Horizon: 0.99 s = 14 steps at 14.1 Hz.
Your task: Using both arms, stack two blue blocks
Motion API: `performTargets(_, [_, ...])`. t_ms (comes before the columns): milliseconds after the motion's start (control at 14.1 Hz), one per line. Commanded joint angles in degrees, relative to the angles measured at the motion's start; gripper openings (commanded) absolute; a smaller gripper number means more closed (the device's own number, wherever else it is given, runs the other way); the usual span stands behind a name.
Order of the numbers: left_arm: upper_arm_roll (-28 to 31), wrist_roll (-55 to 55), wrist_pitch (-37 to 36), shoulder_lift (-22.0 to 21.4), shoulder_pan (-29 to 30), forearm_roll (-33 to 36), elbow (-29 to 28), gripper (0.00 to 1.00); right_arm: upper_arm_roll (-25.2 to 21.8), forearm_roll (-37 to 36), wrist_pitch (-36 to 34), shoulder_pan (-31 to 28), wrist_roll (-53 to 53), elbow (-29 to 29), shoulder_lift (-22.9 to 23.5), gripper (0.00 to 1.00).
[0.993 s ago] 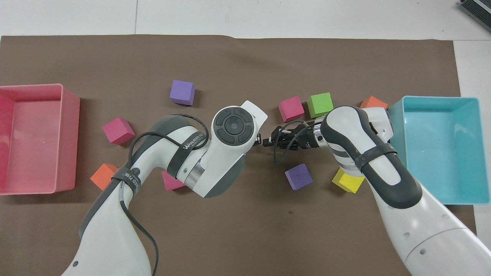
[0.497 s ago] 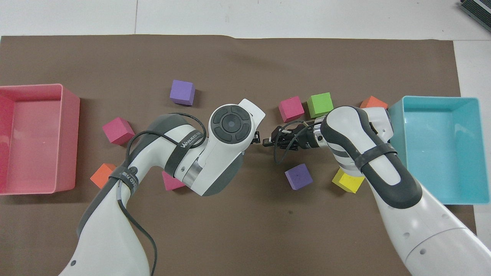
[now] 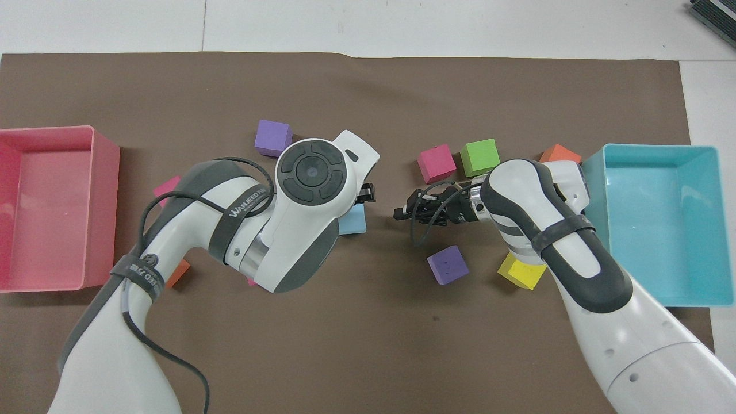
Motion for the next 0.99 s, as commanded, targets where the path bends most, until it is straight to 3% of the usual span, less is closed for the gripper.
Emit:
performTargets(0, [-0.33, 4.33, -5.68, -4.97, 2.21, 0.54, -1.16, 1.0, 0.32, 0.6, 0.52, -0.37, -1.61, 0.33, -0.85, 0.0])
performTargets(213, [-0.34, 10.48, -8.25, -10.85, 5.8, -1.12, -4.39, 1.0, 0.23, -2.98, 0.52, -0.46, -0.03, 1.12, -2.43, 0.0])
performTargets(497, [-0.33, 19.18, -12.81, -15.69, 10.9, -1.92, -5.29, 1.0, 0.23, -14.75, 0.52, -0.81, 7.25, 3.23, -5.59, 0.0])
performTargets(922, [0.19, 31.58, -22.12, -16.85, 19.08, -2.81, 0.94, 1.0, -0.21, -38.92, -1.58, -1.43, 22.73, 8.42, -10.78, 0.0])
